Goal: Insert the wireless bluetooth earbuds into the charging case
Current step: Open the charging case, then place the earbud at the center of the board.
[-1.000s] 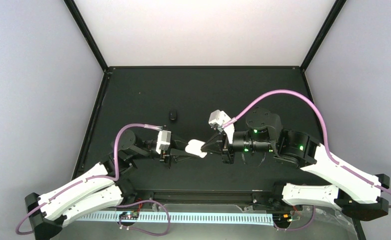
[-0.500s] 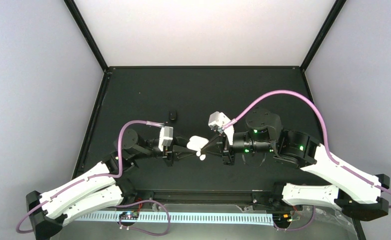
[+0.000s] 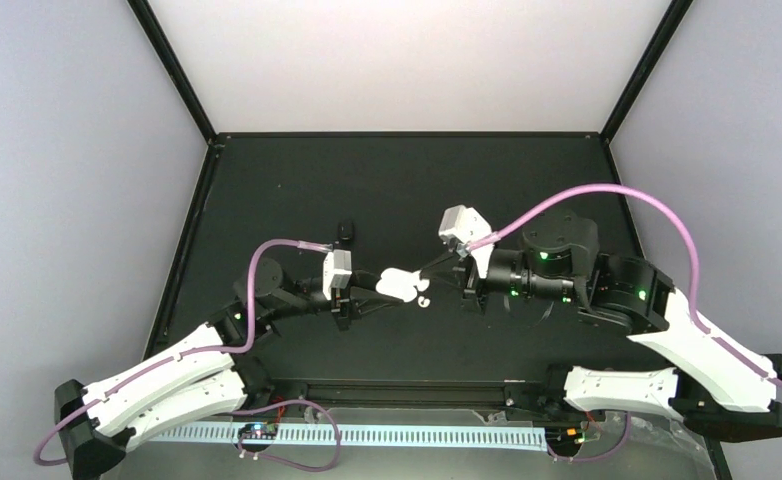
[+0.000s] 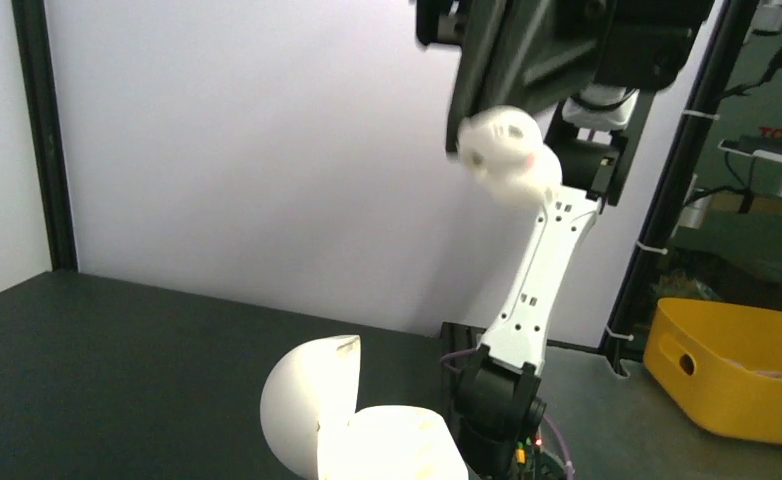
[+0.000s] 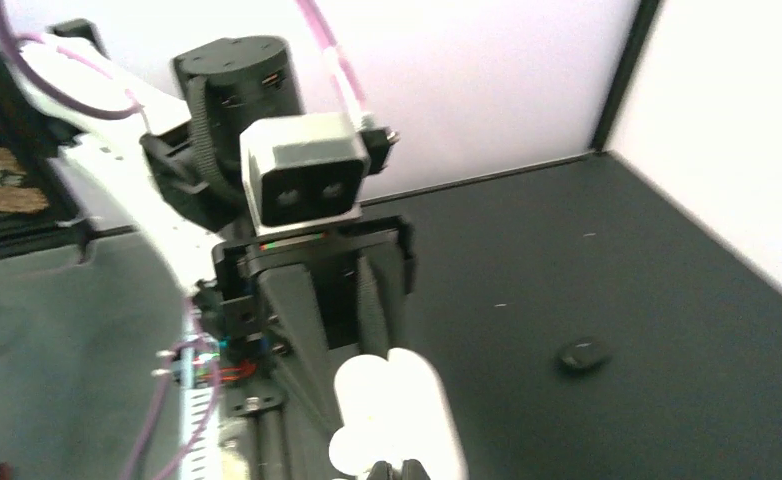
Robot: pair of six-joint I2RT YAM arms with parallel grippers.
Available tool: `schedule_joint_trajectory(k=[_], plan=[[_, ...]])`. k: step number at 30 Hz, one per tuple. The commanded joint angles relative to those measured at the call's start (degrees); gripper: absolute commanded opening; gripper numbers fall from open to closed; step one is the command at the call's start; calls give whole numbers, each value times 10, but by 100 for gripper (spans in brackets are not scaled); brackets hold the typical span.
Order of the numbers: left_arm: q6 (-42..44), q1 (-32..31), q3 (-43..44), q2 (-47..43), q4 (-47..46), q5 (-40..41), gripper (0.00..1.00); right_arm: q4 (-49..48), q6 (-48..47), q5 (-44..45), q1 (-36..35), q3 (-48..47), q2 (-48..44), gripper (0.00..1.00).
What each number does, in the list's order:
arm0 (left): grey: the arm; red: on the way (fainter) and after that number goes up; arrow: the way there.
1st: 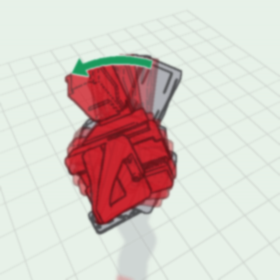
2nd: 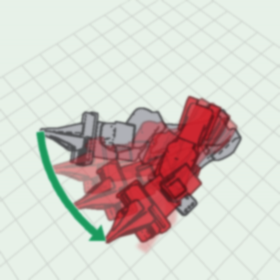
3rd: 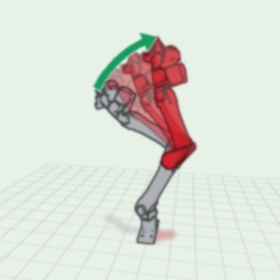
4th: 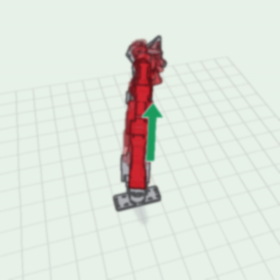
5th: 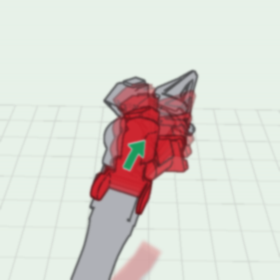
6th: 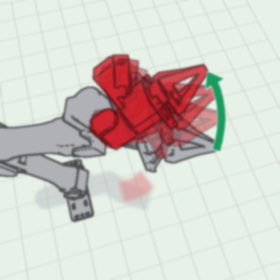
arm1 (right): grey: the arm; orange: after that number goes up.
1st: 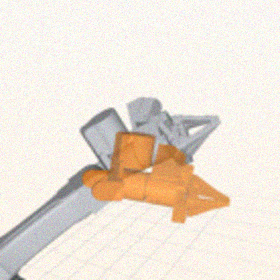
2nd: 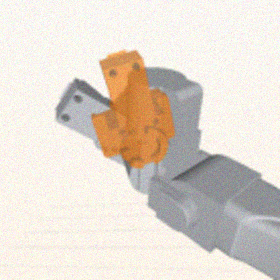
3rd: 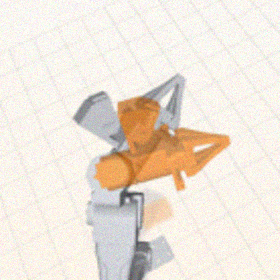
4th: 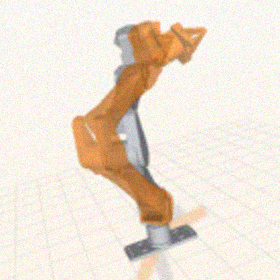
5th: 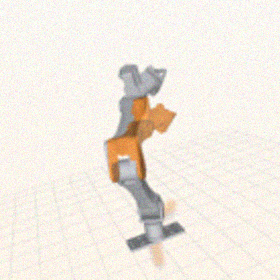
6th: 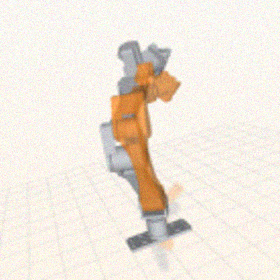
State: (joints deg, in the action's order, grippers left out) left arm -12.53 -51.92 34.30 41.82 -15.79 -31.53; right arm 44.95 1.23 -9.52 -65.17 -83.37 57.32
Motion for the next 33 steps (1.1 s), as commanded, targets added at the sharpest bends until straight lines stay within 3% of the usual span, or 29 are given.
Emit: schedule_joint_trajectory(k=[1,7,12,15,25,33], plan=[[1,10,-8,3,15,22,2,50,-73,136,2,-17,-1,1],[10,13,-18,-29,41,27,2,10,-18,266,15,107,-21,1],[10,13,-22,-54,58,24,2,-80,84,163,126,270,-21,1],[11,13,-24,-64,70,21,1,-128,116,149,150,331,7,1],[0,13,-65,-92,54,13,2,-257,263,156,210,432,148,1],[11,13,-69,-98,71,8,2,-285,271,138,210,448,221,1]])
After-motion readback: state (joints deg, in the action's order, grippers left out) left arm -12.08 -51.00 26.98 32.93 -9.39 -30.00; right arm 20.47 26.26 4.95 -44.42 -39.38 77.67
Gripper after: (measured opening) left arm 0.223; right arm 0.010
